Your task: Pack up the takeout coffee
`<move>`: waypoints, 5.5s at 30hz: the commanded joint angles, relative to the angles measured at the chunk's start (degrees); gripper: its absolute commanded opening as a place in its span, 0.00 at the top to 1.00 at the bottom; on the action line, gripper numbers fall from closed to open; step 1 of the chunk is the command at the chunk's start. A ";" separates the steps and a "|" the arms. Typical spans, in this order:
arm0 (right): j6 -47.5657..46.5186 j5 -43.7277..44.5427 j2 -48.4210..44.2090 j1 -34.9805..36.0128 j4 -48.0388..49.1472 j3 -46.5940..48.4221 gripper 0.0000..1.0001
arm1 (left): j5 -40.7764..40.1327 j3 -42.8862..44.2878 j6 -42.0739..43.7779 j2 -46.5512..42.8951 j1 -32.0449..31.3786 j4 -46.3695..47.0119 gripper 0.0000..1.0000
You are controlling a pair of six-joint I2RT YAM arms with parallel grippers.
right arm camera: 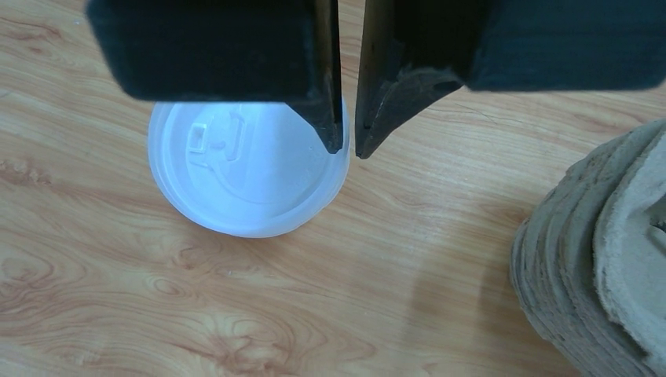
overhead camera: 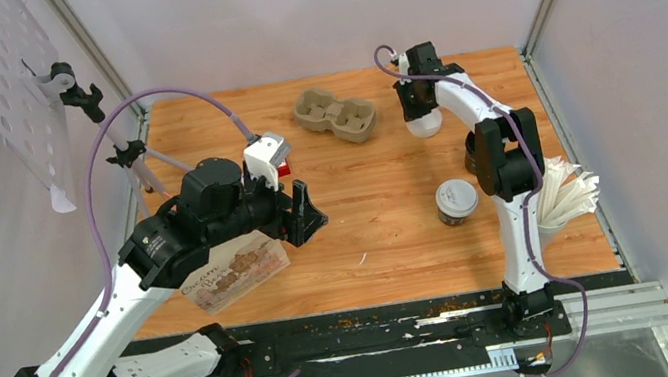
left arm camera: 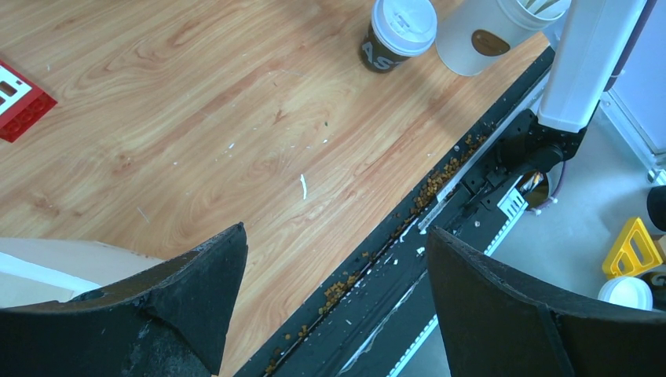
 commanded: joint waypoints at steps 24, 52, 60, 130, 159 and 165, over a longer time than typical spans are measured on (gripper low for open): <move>-2.67 0.02 0.15 0.00 -0.61 3.47 0.79 | 0.53 -0.22 0.80 0.22 -0.03 2.13 0.10; -2.43 -2.24 -0.39 -0.03 -1.68 3.39 0.91 | 0.39 -0.90 0.74 0.27 -0.03 2.61 0.10; 1.01 -8.61 -0.39 -1.22 -1.15 4.28 0.95 | 0.75 -0.79 0.39 0.21 -0.03 2.76 0.10; 21.03 -35.48 -35.32 -3.55 -1.79 -16.87 1.00 | -5.56 -1.38 12.59 -3.47 -0.03 7.32 0.02; 45.57 -45.52 -67.55 22.00 26.29 -42.36 1.00 | 23.02 -18.92 32.38 -11.70 -0.03 31.60 0.01; 35.86 -51.68 -66.93 22.06 15.20 -40.91 1.00 | 26.77 -12.49 40.37 -8.98 -0.03 19.50 0.02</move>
